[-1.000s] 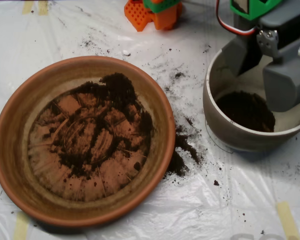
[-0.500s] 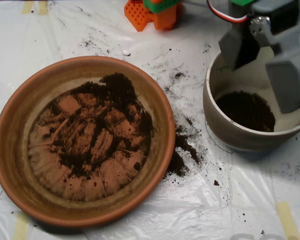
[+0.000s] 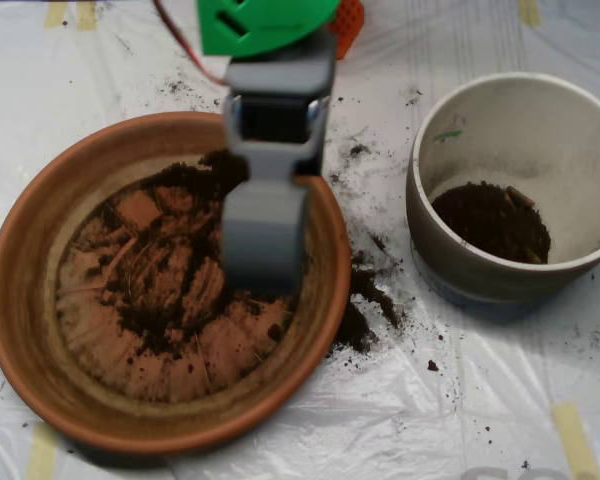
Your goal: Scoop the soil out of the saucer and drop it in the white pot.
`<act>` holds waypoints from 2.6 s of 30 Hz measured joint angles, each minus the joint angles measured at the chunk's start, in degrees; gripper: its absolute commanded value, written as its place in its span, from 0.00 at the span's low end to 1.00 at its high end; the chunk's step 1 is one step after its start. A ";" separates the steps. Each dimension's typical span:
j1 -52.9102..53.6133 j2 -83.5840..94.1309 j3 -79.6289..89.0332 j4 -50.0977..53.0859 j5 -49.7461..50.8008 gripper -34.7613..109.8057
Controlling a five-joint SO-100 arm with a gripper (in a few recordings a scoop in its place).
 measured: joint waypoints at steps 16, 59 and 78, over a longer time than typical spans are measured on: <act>14.33 -14.33 13.97 -16.79 -12.39 0.53; 20.57 -5.19 41.04 -34.89 -21.09 0.34; 13.62 6.86 58.18 -37.27 -23.47 0.26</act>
